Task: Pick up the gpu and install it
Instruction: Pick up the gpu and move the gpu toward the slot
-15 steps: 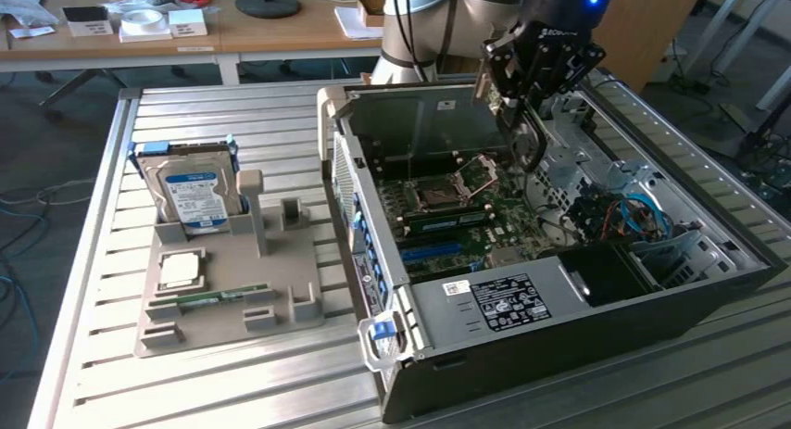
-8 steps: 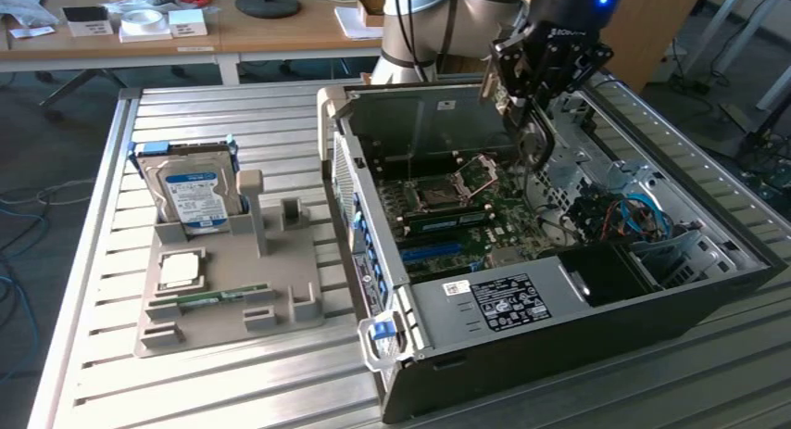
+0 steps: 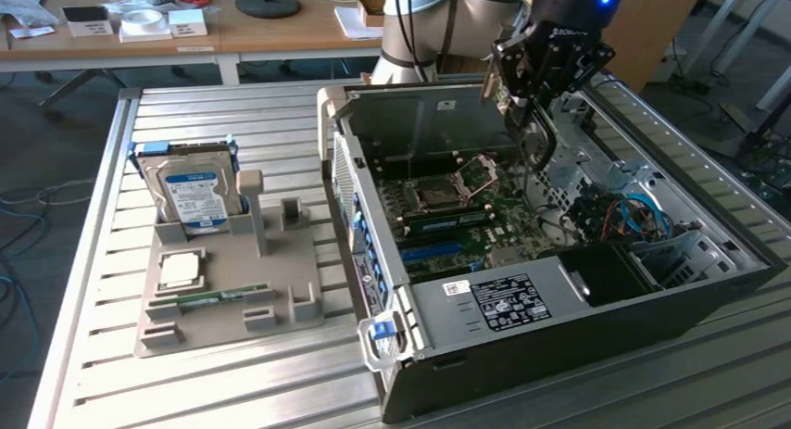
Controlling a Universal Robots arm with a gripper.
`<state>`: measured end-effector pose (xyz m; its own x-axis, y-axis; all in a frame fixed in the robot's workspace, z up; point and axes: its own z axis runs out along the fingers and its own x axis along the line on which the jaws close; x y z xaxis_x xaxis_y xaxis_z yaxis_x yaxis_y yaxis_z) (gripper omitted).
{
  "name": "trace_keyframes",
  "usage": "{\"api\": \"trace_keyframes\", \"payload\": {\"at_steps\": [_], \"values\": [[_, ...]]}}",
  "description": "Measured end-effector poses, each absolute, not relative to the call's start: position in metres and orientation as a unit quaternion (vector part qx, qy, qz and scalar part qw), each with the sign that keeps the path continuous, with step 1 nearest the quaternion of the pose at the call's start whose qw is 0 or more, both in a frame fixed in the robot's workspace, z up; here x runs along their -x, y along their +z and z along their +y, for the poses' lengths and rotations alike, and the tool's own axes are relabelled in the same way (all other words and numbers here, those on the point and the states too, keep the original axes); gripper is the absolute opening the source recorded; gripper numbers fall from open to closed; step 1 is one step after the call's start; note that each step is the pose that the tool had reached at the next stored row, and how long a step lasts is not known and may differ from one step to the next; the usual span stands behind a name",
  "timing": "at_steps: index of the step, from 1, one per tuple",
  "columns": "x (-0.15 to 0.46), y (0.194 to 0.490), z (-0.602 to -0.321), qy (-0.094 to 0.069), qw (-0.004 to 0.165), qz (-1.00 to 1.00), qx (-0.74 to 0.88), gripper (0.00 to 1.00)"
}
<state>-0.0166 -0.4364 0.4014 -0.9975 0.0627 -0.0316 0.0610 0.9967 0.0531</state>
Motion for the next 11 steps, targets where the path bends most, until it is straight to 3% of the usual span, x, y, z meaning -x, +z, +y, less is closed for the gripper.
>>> {"api": "trace_keyframes", "payload": {"at_steps": [11], "values": [[0.0160,0.4021,-0.4364,0.023,0.017,0.999,-0.031,0.27]]}}
